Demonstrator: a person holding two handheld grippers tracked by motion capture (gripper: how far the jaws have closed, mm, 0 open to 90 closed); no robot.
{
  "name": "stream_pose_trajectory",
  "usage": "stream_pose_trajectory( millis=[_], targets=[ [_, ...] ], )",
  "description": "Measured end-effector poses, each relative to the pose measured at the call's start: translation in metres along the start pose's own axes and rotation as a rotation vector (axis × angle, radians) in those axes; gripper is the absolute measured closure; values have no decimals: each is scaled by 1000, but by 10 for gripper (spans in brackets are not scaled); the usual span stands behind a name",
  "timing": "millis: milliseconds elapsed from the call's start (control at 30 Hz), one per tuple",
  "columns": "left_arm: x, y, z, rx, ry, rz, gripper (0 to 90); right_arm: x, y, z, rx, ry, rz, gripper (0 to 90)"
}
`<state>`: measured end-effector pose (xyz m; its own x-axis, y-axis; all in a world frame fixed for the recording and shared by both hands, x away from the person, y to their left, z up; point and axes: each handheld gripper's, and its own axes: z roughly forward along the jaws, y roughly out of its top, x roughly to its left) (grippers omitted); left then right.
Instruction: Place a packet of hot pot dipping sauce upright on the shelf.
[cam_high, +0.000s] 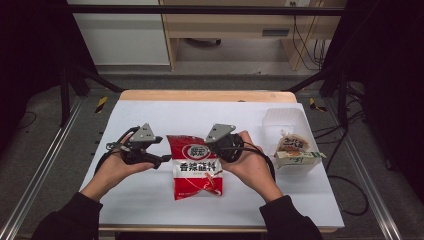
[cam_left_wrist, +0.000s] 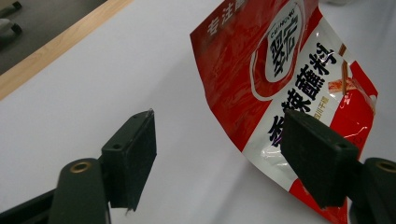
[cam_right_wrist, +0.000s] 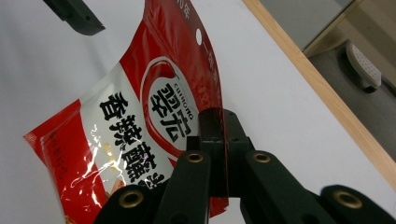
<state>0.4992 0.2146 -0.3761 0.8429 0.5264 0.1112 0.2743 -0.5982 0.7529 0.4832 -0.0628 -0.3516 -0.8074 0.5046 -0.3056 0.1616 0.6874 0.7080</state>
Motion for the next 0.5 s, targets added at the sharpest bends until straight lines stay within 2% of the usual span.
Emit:
stream_pose_trajectory(
  millis=[133,500],
  targets=[
    [-4,3,-4,-18,10,10,314,4,0,-5,-6,-1,-7,900],
    [-7,11,-13,-33,3,35,425,11,3,-16,-19,9,-42,900]
  ],
)
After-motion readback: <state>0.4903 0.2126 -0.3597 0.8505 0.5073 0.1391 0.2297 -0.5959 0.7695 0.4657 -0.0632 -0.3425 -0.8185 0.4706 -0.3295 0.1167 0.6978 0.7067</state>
